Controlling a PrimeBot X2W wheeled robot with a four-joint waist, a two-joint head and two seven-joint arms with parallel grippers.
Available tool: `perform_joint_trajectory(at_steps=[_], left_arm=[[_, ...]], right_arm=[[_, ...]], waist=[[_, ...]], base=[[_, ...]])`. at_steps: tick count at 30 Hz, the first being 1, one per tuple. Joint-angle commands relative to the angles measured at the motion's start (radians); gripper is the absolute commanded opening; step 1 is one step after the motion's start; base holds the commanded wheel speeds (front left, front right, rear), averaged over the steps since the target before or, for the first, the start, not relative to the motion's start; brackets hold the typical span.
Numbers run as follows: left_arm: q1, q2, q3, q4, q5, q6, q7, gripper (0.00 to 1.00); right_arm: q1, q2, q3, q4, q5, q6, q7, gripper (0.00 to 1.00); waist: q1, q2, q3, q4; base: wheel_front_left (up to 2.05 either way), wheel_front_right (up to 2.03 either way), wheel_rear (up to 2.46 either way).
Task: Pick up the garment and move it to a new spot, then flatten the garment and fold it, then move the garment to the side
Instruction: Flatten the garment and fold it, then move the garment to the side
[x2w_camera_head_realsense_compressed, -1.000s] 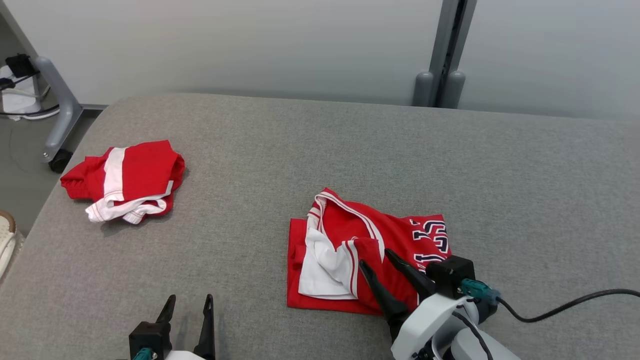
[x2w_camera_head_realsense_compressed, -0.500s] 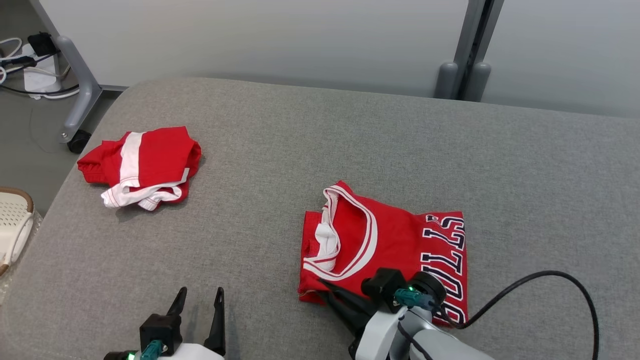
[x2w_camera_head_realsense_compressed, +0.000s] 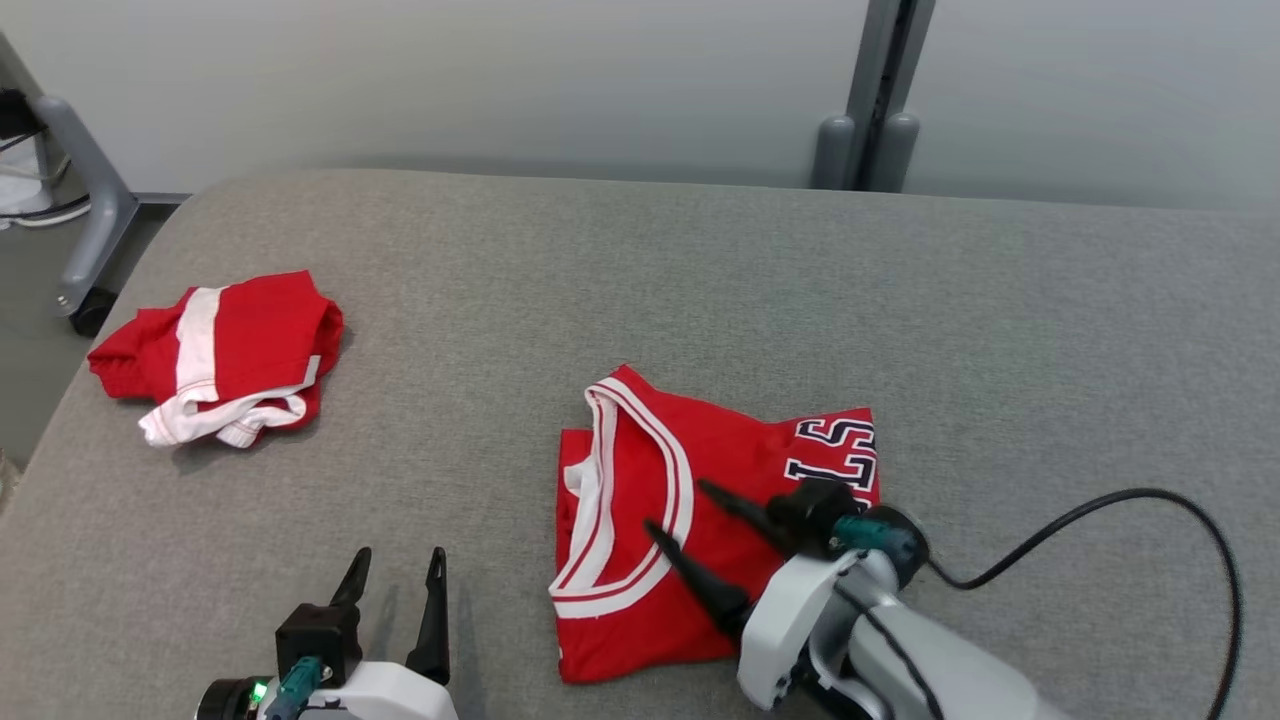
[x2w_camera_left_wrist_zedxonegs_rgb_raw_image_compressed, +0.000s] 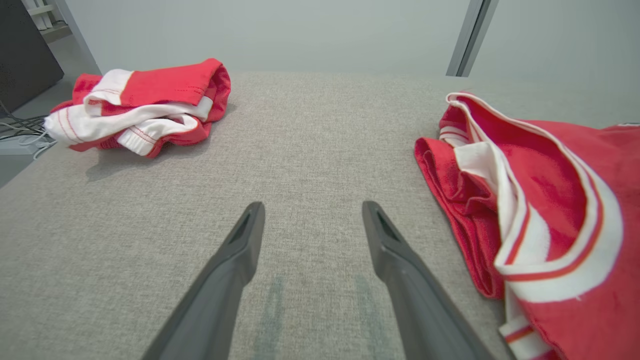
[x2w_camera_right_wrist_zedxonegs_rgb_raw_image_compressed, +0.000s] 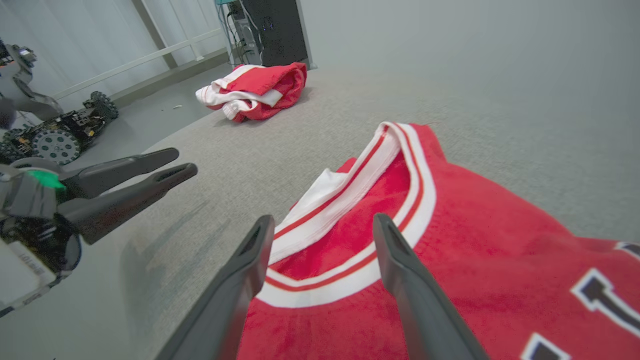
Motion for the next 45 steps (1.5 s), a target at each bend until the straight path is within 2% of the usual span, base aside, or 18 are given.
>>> perform_joint_trajectory(at_steps=[1, 7, 11, 15, 19, 26, 36, 40, 45], left_arm=[[-0.012, 0.004, 0.009, -0.006, 0.002, 0.007, 0.000, 1.00], [-0.006, 0.004, 0.028, -0.010, 0.007, 0.002, 0.000, 1.00], [-0.004, 0.004, 0.040, -0.005, 0.015, 0.001, 0.000, 1.00], [0.011, 0.004, 0.059, -0.003, 0.020, 0.000, 0.000, 1.00], [0.035, 0.004, 0.086, -0.001, 0.024, -0.001, 0.000, 1.00], [0.075, 0.004, 0.126, -0.012, 0.039, -0.007, 0.000, 1.00], [0.137, 0.004, 0.176, -0.054, 0.054, -0.013, 0.000, 1.00], [0.136, 0.004, 0.166, -0.057, 0.055, -0.018, 0.000, 1.00], [0.108, 0.004, 0.136, -0.060, 0.058, -0.024, 0.000, 1.00]], right_arm=[[0.000, -0.012, -0.079, 0.000, -0.042, 0.000, -0.007, 1.00], [0.116, -0.034, -0.457, -0.058, -0.290, 0.000, -0.007, 1.00], [0.196, -0.031, -0.651, -0.089, -0.404, 0.000, -0.007, 1.00], [0.269, -0.016, -0.806, -0.116, -0.471, 0.000, -0.007, 1.00], [0.336, -0.008, -0.896, -0.141, -0.508, 0.000, -0.007, 1.00], [0.432, -0.005, -0.944, -0.203, -0.508, 0.000, -0.007, 1.00], [0.470, -0.005, -0.926, -0.229, -0.493, 0.000, -0.007, 1.00], [0.457, -0.004, -0.911, -0.223, -0.494, 0.000, -0.007, 1.00], [0.420, -0.005, -0.839, -0.199, -0.449, 0.000, -0.007, 1.00]], waist=[[0.0000, 0.0000, -0.002, -0.030], [0.0000, 0.0000, -0.009, -0.091], [0.0000, 0.0000, -0.018, -0.121], [0.0000, 0.0000, -0.032, -0.145], [0.0000, 0.0000, -0.058, -0.168], [0.0000, 0.0000, -0.090, -0.193], [0.0000, 0.0000, -0.102, -0.215], [0.0000, 0.0000, -0.096, -0.198], [0.0000, 0.0000, -0.071, -0.143]], base=[[0.00, 0.00, 0.00], [0.00, 0.00, 0.00], [0.00, 0.00, 0.00], [0.00, 0.00, 0.00], [0.00, 0.00, 0.00], [0.00, 0.00, 0.00], [0.00, 0.00, 0.00], [0.00, 0.00, 0.00], [0.00, 0.00, 0.00]])
